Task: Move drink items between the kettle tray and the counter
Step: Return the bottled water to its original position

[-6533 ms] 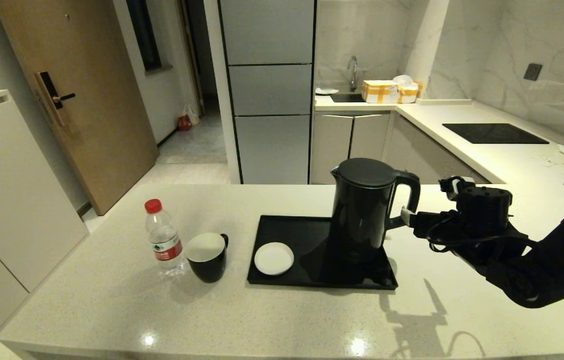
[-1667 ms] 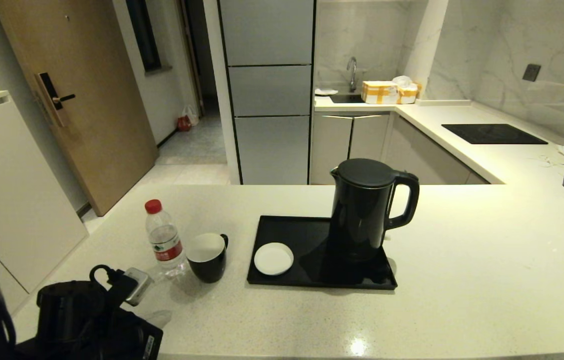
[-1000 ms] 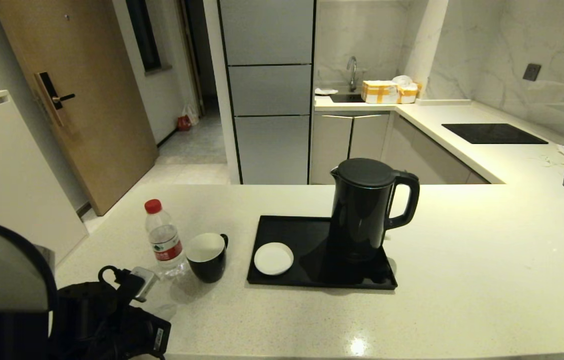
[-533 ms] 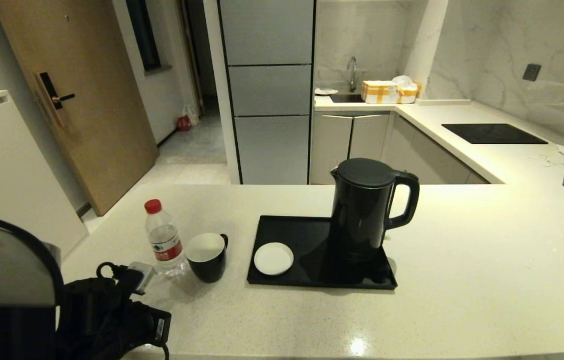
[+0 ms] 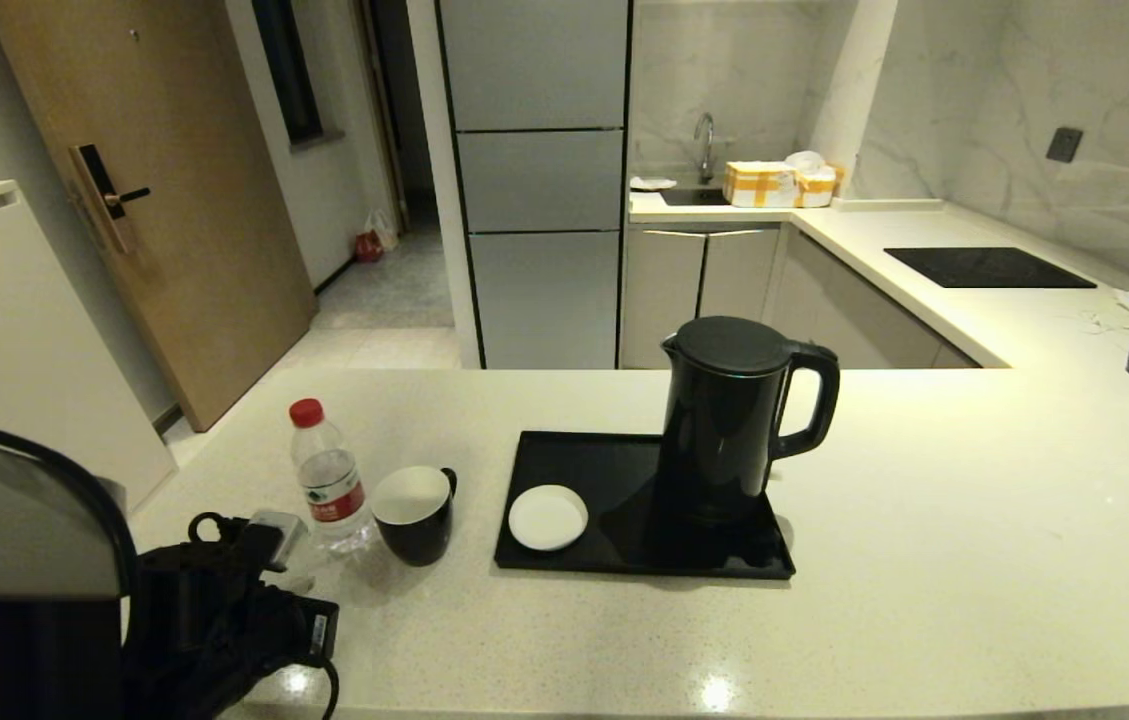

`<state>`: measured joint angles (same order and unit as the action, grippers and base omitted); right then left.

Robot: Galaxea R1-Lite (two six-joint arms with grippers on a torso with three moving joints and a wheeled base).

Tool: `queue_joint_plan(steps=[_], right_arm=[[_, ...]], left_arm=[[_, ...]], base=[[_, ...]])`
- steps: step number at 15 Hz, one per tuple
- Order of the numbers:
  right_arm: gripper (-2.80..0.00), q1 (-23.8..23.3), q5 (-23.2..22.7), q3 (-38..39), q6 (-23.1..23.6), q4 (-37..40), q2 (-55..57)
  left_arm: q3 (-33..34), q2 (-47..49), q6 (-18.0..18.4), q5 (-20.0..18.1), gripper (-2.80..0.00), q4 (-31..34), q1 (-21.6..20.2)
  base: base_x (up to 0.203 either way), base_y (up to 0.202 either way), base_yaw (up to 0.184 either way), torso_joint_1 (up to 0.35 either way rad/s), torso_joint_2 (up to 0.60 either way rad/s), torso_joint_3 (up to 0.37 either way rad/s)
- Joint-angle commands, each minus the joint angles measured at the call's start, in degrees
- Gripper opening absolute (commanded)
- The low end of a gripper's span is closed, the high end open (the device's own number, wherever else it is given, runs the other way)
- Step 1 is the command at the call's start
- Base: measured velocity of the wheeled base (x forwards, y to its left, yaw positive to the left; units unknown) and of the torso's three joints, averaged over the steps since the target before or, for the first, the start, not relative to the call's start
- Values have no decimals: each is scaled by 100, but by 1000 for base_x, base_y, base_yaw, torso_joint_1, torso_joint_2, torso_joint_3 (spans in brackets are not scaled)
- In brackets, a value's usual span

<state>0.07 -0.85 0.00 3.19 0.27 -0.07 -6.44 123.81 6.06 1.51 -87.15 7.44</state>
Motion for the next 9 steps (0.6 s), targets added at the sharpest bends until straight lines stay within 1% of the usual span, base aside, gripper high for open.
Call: queue_joint_plan(steps=[1,3,5,8,9], right_arm=[[-280,1,-3,0,6,0,7],[-280,1,-3,0,6,0,7],[-280,1,-3,0,6,0,7],[-280,1,-3,0,6,0,7],[-280,1,-3,0,6,0,7]], left_arm=[[-86,-346,8,117,0,-51,-2],[-205,-547,45,252,0,-51,3],[-553,-504,48,495,0,-51,-51],[-926,-341,53,618,0,-51,-84],[-938,-331,53,631,0,-51,-84]], base=[[0,0,0,0,0,0],[0,0,0,0,0,0],[0,0,0,0,0,0],[0,0,0,0,0,0],[0,0,0,0,0,0]])
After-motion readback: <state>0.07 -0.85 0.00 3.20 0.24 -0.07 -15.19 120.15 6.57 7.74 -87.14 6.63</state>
